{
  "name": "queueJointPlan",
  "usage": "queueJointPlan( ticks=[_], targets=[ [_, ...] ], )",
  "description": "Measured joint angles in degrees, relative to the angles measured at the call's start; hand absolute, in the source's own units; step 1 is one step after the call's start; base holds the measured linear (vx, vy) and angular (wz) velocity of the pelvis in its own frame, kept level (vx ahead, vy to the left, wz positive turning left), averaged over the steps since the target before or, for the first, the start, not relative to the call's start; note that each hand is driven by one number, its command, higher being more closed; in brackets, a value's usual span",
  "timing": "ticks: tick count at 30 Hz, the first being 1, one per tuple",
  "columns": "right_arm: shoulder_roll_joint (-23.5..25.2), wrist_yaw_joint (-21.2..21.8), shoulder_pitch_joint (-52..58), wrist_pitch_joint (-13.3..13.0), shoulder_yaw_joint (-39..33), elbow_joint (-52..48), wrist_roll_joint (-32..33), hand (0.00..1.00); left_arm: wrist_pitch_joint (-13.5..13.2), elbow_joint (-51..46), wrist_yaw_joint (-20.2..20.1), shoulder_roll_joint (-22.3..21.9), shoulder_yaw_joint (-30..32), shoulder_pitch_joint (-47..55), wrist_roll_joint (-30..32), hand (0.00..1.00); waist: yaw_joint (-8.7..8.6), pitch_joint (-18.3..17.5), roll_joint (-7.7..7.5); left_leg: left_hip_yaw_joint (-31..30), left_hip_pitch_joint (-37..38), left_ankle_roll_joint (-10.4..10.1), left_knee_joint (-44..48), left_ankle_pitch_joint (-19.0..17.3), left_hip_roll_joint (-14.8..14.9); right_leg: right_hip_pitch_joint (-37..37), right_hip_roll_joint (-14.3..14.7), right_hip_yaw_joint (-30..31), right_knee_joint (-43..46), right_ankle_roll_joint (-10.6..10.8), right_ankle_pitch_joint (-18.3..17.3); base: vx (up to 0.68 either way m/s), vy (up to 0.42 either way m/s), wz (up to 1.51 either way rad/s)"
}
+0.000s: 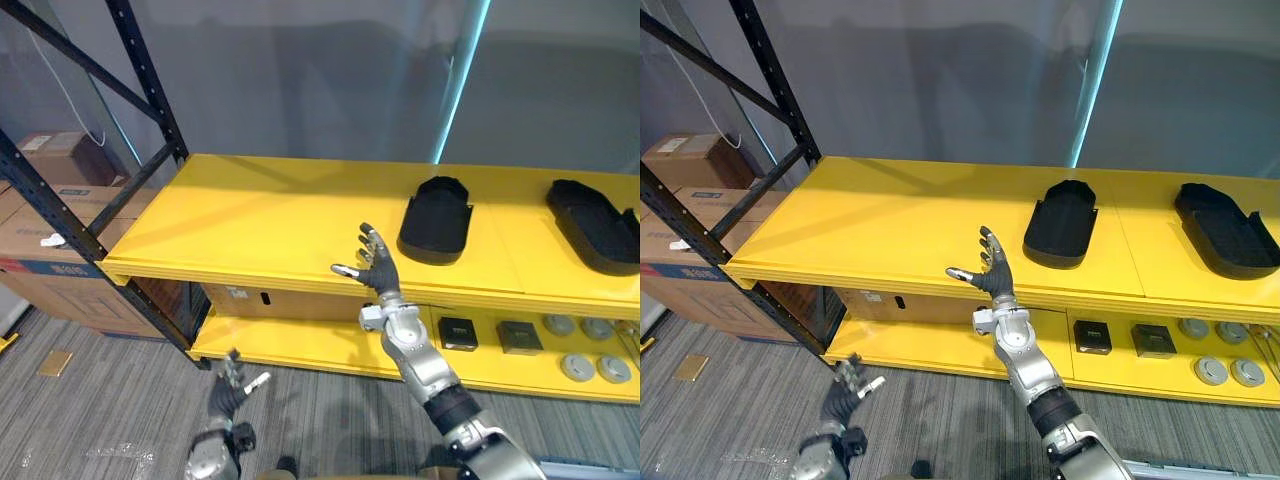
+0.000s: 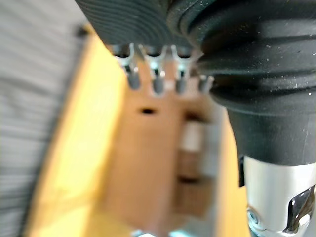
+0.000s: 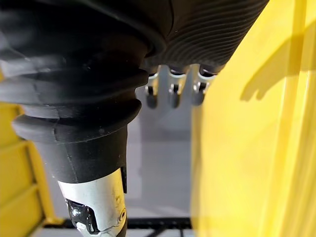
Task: Walk over and take plastic housings, then place them on the shelf
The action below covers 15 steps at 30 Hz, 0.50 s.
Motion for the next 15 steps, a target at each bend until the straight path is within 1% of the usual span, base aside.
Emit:
queueJointPlan(
  ticks=[2,3,6,7,10,13,15],
  targets=[
    [0.9,-1.5,-1.6,0.7,0.0,1.4,-0.4,0.0,-1.5,0.3,-0.3,0.0,-1.2,-0.1,-0.3,0.0,0.04,0.4,0.0,-0.5,0.0,-0.1,0.0,0.1,0.0,0.2,0.0,-0.4,0.0,-0.1,-0.1,-0.04,-0.013,0.1],
    [1.3,-3.0,-2.4,1.7,0.0,1.6,-1.7,0.0,-2.1,0.3,-0.3,0.0,-2.0,-0.4,-0.7,0.0,0.16,0.7,0.01,-0.9,-0.2,-0.1,0.0,0.1,0.0,0.1,0.1,-0.5,0.0,-0.3,-0.3,-0.03,-0.005,0.06],
    [1.9,-6.1,-4.9,3.3,-0.3,4.3,-3.2,0.0,-2.3,0.3,-1.1,0.0,-3.0,-1.1,-0.8,0.0,0.27,2.0,0.12,-1.1,-0.6,-0.1,0.0,0.1,0.0,0.0,0.1,-0.8,0.0,-0.3,-0.5,-0.04,0.001,0.07],
    [1.9,-8.2,-6.3,4.4,-0.6,6.2,-4.6,0.0,-2.3,0.3,-1.5,0.2,-4.0,-1.3,-2.2,0.0,0.35,2.4,0.15,-1.2,-1.3,-0.2,0.0,0.2,0.0,-0.7,0.1,-0.8,0.0,-0.2,-0.4,-0.04,0.005,0.02],
    [2.2,-12.7,-7.7,4.6,-3.8,8.6,-8.6,0.0,-2.3,0.4,-2.0,0.1,-5.2,-1.8,-2.9,0.0,1.11,4.1,0.71,-1.2,-2.0,-0.3,0.0,0.6,-0.1,-1.1,0.0,-0.9,0.0,-0.1,-0.2,0.0,0.002,0.02],
    [2.0,-15.7,-9.7,5.6,-6.7,9.7,-9.3,0.0,-2.3,0.8,-2.0,0.3,-5.3,-2.0,-3.7,0.0,1.17,5.5,1.25,-1.2,-2.1,-0.1,0.2,0.9,-0.2,-1.3,-0.1,-1.0,0.0,0.1,0.1,0.01,-0.002,0.0],
    [1.6,-16.5,-11.3,5.7,-8.7,9.7,-9.3,0.0,-2.3,0.8,-2.0,0.3,-5.7,-2.3,-5.1,0.0,1.15,6.6,1.55,-1.1,-2.2,-0.1,0.2,0.9,-0.2,-1.5,-0.1,-0.8,0.0,0.1,0.1,0.03,-0.008,-0.04]
  ],
)
